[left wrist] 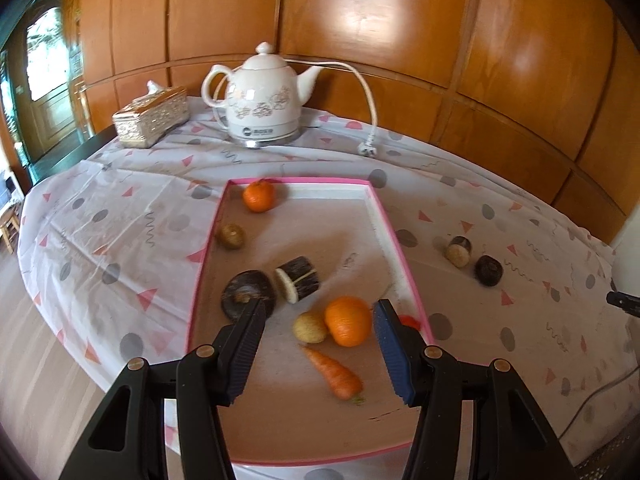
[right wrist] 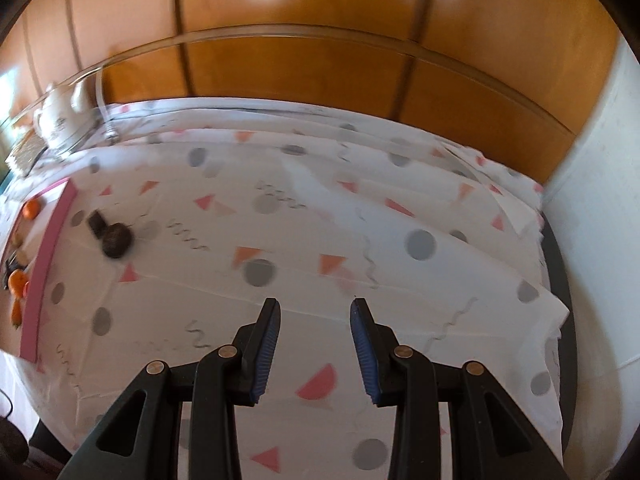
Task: Organize fruits
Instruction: 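Move the left tool to the dark cylindrical slice on the cloth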
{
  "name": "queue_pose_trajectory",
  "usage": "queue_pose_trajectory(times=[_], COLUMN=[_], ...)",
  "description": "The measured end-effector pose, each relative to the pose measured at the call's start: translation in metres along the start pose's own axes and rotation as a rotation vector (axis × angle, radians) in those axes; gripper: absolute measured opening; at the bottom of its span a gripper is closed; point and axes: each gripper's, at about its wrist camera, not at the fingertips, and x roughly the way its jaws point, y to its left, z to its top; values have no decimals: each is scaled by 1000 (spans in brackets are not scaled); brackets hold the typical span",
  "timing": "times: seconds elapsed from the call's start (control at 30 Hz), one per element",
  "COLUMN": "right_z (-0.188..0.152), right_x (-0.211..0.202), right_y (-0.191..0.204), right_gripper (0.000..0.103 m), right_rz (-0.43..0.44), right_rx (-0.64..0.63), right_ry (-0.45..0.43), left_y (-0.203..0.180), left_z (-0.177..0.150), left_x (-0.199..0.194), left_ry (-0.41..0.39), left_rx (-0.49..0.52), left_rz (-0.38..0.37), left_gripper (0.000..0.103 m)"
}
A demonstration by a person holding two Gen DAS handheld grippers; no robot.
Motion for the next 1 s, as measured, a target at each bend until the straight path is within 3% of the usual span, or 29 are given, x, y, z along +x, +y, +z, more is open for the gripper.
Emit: queue_pose_trajectory(times=[0.5,1.0], right_z=[-12,-44], right_x=[21,14], right_y=[-69,-168], right_gripper=[37,37], right_rz=[-99,-230], right_rx=[295,775], right_ry=[34,41], left_y=[-56,-108], left_z=[14,32], left_x=[16,60], left_ry=[19,83], left_rx=[117,195], left_rz=[-65,-116], left_gripper=[57,57])
